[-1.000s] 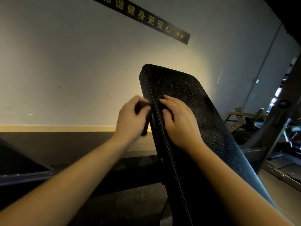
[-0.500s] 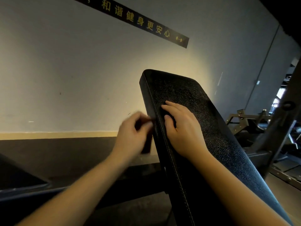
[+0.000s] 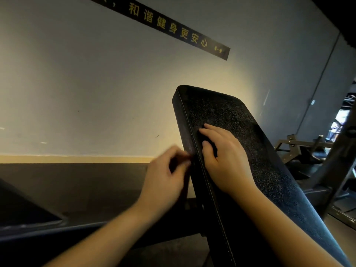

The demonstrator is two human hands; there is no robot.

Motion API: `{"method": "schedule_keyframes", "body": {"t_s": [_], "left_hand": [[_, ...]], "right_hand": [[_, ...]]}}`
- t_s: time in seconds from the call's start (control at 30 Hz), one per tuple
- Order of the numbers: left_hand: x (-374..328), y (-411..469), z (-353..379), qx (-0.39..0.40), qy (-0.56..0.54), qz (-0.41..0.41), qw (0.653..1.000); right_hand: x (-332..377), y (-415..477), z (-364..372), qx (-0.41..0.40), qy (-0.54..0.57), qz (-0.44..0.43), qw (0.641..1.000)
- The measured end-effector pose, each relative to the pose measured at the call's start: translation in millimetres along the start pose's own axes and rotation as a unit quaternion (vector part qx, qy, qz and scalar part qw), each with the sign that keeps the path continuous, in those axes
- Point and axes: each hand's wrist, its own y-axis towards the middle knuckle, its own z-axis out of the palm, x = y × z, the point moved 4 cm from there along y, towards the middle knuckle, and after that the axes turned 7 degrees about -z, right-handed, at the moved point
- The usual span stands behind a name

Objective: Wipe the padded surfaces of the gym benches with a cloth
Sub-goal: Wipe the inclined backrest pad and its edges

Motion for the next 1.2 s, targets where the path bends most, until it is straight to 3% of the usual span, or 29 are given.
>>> {"method": "schedule_keyframes", "body": {"t_s": [0.07,0.2,0.27,0.5,0.67,0.8,0.93,1.07,1.13,1.2], "left_hand": [[-3.3,-16.0,1.2,0.033,0.009,0.029,0.999],[3.3,66.0,-8.1,-0.071,0.048,-0.008,0.996],[8.0,86.5,-9.2,-0.085,0.036,-0.029,0.995],[0.9,-20.3,-3.0,0.075,-0.002,-0.005,0.997],[-13.2,61.0,-9.8,-0.048,0.042,0.006,0.998],[-20.7,123.9,-20.8,-0.086,0.065,-0.006,0.994],[-3.6,44.8,-7.2,-0.021,-0.022,-0.044,0.999],[0.9,-18.6,-8.3,0.153,-0.010,-0.024,0.988],[0.3,5.2,-18.4,0.107,-0.013,-0.039,0.993],[-6.9,45.4,-34.5,-0.021,-0.069,-0.086,0.994]], "right_hand": [[-0.5,-0.1,0.9,-0.006,-0.001,-0.001,1.000],[-1.2,0.2,0.3,-0.001,0.003,-0.004,1.000],[-1.9,-0.1,-0.7,0.003,0.008,0.000,1.000],[-4.0,2.1,-2.3,-0.008,0.038,0.012,0.999],[-4.4,0.0,-3.6,0.002,0.034,0.016,0.999],[-2.0,-0.1,-4.6,0.011,0.022,0.019,1.000],[0.7,1.1,-5.1,0.003,0.024,0.025,0.999],[1.0,0.7,-4.8,0.002,0.024,0.028,0.999],[-0.4,-0.4,-5.4,0.007,0.029,0.028,0.999],[-2.1,-0.9,-5.8,0.011,0.033,0.030,0.999]]}}
